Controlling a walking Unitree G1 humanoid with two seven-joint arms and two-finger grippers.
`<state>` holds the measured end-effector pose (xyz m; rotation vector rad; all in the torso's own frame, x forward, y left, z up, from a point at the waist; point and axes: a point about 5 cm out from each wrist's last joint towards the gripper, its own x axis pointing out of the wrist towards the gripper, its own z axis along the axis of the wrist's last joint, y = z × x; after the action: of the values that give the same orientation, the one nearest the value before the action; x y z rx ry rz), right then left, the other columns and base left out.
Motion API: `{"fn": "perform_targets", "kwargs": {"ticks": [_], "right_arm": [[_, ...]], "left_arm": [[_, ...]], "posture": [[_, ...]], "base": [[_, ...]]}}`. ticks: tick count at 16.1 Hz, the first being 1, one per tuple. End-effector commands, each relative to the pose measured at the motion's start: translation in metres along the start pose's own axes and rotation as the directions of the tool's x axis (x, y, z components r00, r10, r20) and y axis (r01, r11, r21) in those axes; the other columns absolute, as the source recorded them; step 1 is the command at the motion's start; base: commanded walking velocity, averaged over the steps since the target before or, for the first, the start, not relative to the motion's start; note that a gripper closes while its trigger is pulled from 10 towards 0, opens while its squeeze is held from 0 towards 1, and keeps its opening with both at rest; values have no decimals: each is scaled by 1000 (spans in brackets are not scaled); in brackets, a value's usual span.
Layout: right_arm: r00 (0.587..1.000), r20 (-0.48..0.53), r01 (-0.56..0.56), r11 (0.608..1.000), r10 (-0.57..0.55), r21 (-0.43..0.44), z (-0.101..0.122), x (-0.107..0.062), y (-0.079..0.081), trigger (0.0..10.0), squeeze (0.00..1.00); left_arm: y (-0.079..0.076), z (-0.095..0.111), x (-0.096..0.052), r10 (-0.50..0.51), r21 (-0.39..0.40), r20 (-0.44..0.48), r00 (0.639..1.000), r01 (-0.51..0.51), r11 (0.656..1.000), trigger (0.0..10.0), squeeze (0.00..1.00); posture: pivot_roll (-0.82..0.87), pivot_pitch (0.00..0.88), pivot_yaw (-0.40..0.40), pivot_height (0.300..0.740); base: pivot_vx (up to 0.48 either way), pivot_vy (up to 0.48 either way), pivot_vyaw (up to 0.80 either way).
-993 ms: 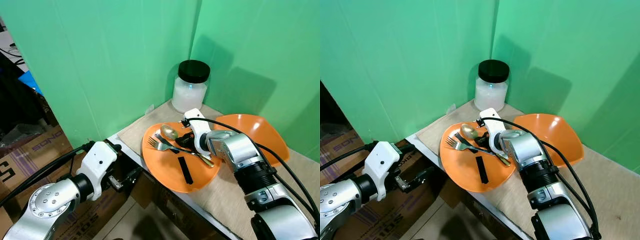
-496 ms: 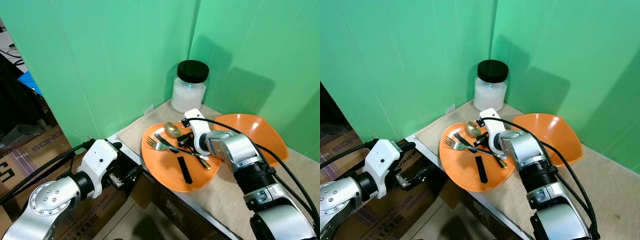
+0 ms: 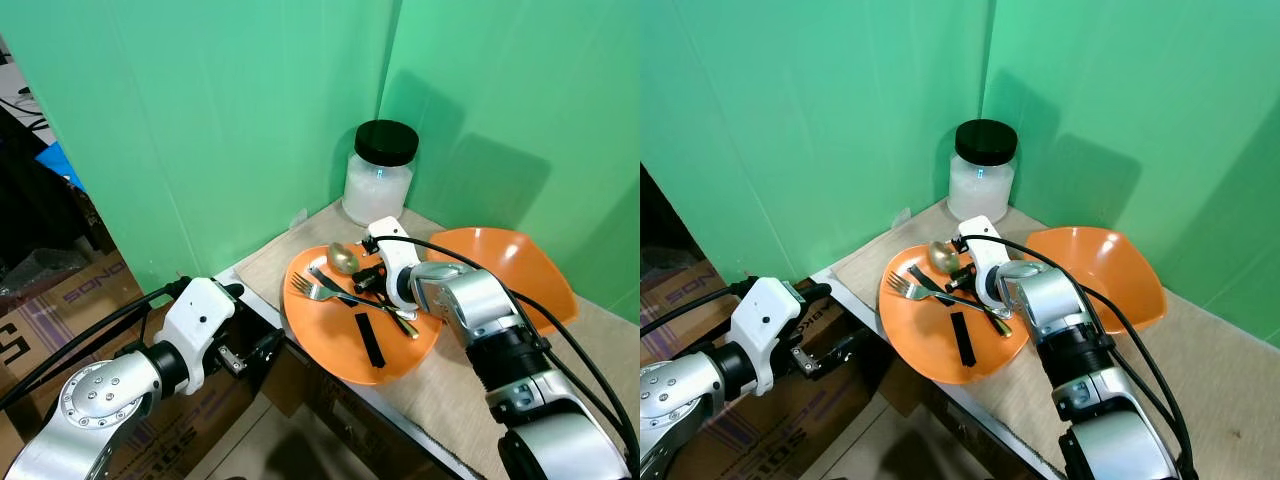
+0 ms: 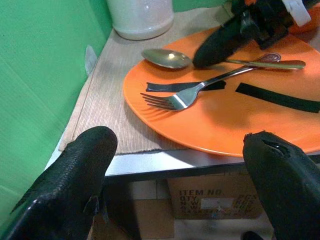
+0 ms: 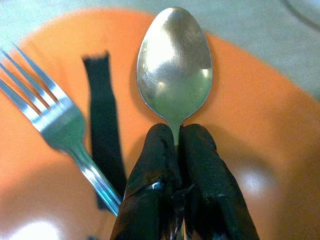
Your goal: Setting the table
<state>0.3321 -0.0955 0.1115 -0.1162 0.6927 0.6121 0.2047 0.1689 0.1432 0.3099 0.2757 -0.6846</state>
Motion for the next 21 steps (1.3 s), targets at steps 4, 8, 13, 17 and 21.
{"fn": "perform_targets", "kwargs": {"ticks": [4, 8, 13, 17, 21], "right_arm": [[962, 272, 4, 996, -27, 84, 43, -46, -9, 0, 0], [822, 550, 115, 989, -147, 92, 61, -98, -19, 10000, 0], [655, 719, 174, 972, -232, 155, 56, -132, 0, 10000, 0], [623, 687, 381, 912, -374, 152, 34, -130, 0, 10000, 0], [611, 675, 362, 905, -413, 226, 27, -128, -3, 10000, 0]], "left_arm": [[0, 11, 1, -6, 11, 62, 998, 5, 1000, 10000, 859], [7, 43, 13, 125, 17, 171, 977, -129, 991, 10000, 820], [8, 79, 37, 296, 9, 303, 906, -313, 950, 10000, 682], [12, 81, 46, 417, -30, 273, 867, -426, 904, 10000, 635], [7, 77, 46, 434, -15, 272, 859, -448, 894, 10000, 624]], "posture": [[18, 8, -25, 740], [12, 11, -27, 740], [-15, 14, -20, 740], [-20, 10, -31, 740], [-9, 3, -53, 740]], "base": [[0, 0, 0], [0, 0, 0], [0, 0, 0], [0, 0, -800], [0, 0, -800]]}}
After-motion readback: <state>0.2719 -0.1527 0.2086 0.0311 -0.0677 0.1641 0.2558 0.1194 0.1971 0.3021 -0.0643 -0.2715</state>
